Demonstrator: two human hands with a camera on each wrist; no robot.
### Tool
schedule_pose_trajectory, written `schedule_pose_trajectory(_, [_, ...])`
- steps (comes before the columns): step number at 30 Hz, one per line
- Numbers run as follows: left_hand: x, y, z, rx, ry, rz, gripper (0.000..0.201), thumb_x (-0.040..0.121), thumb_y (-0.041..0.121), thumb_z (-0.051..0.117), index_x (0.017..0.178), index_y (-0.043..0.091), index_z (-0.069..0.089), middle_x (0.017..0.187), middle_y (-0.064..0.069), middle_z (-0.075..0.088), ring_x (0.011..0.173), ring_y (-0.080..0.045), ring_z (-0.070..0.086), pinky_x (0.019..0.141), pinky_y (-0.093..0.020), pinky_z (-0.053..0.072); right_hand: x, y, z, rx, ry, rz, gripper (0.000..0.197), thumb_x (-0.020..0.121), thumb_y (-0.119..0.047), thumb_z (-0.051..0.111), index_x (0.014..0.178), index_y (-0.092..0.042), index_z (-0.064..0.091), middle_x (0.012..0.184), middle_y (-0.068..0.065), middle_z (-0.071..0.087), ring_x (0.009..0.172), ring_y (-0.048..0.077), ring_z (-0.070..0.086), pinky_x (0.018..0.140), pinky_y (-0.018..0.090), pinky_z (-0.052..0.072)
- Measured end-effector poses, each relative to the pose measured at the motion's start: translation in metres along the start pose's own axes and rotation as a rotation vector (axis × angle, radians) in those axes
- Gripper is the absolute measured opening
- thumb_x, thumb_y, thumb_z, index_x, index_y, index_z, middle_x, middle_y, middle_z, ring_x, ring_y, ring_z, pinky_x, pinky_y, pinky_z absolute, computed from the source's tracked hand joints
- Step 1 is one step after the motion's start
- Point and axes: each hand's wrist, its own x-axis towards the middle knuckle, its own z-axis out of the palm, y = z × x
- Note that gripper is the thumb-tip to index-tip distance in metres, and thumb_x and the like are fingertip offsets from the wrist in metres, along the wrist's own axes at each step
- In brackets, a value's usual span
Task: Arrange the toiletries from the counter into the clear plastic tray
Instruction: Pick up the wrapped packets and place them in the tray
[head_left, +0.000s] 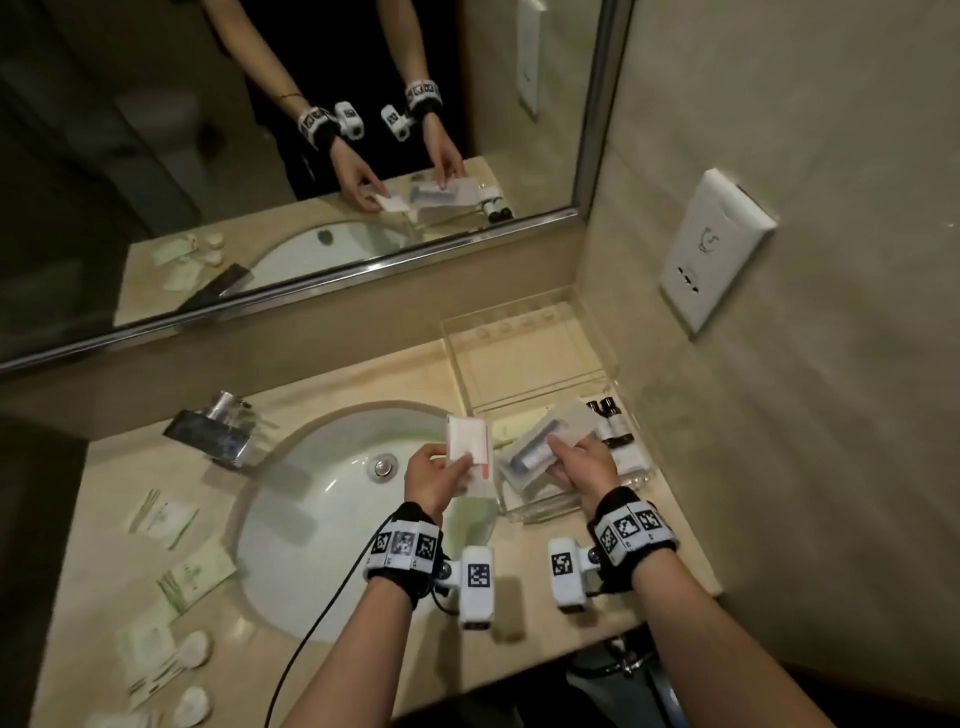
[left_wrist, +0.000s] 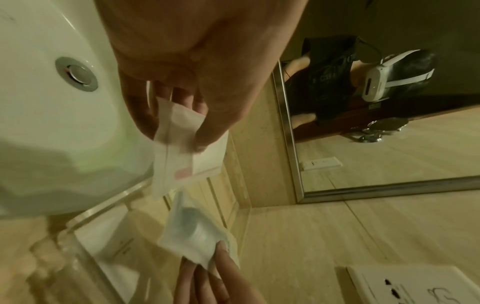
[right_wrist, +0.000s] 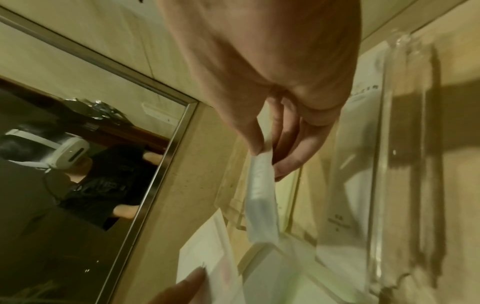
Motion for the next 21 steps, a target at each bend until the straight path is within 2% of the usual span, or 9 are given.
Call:
schedule_pose_trajectory(2, [-0.002, -0.003, 0.006, 0.003, 0.007, -0.004, 0.026, 0.084, 0.004, 0.068, 0.106, 0.000, 0.053, 0.078, -0.011, 0.066, 0.064, -0.020, 0.063, 0.055, -0.027, 0.054, 0.013, 0.008, -0.003, 0.045, 0.037, 0.063, 0.034, 0.088, -0.007, 0.067, 0.121, -0.007, 0.059, 0.116, 0.011, 0.067, 0.106, 0.029, 0.066, 0.084, 0.037, 0.060])
schedule_pose_trajectory(6, [-0.002, -0.008, 0.005, 0.001, 0.027, -0.009, 0.023, 0.084, 0.006, 0.068, 0.101, 0.003, 0.052, 0.079, -0.012, 0.066, 0.066, -0.020, 0.064, 0.059, -0.030, 0.054, 0.032, 0.020, -0.003, 0.000, 0.117, 0.140, 0.038, 0.085, -0.010, 0.071, 0.120, -0.001, 0.059, 0.112, 0.012, 0.067, 0.105, 0.032, 0.066, 0.093, 0.042, 0.056])
schedule_pose_trajectory(12, [0.006, -0.010, -0.003, -0.009, 0.028, -0.014, 0.022, 0.084, 0.006, 0.068, 0.099, 0.004, 0.051, 0.082, -0.015, 0.067, 0.066, -0.022, 0.064, 0.063, -0.034, 0.054, 0.053, 0.034, 0.004, -0.101, 0.169, 0.163, 0.055, 0.075, -0.008, 0.079, 0.126, -0.006, 0.057, 0.114, 0.012, 0.067, 0.106, 0.032, 0.066, 0.091, 0.046, 0.057])
schedule_pose_trajectory(17, [0.014, -0.010, -0.005, 0.002, 0.012, -0.010, 0.028, 0.084, 0.006, 0.068, 0.106, -0.002, 0.053, 0.084, -0.017, 0.067, 0.065, -0.022, 0.063, 0.061, -0.033, 0.054, 0.060, 0.034, 0.007, -0.187, 0.187, 0.157, 0.054, 0.074, -0.008, 0.079, 0.123, -0.008, 0.057, 0.114, 0.013, 0.068, 0.106, 0.033, 0.066, 0.093, 0.045, 0.056])
schedule_pose_trajectory(19, [0.017, -0.010, -0.006, 0.013, -0.003, -0.009, 0.029, 0.084, 0.005, 0.068, 0.108, -0.002, 0.053, 0.088, -0.019, 0.067, 0.065, -0.022, 0.063, 0.061, -0.032, 0.054, 0.053, 0.029, 0.007, -0.209, 0.185, 0.163, 0.048, 0.076, -0.010, 0.078, 0.120, -0.005, 0.058, 0.108, 0.014, 0.070, 0.099, 0.031, 0.070, 0.088, 0.043, 0.058])
schedule_pose_trajectory(21, [0.019, -0.010, -0.005, 0.019, -0.021, -0.010, 0.029, 0.085, 0.006, 0.068, 0.109, -0.002, 0.053, 0.091, -0.021, 0.066, 0.065, -0.021, 0.063, 0.060, -0.031, 0.054, 0.039, 0.020, 0.008, -0.216, 0.181, 0.163, 0.031, 0.084, -0.009, 0.073, 0.111, -0.002, 0.059, 0.101, 0.017, 0.071, 0.084, 0.027, 0.073, 0.071, 0.034, 0.062])
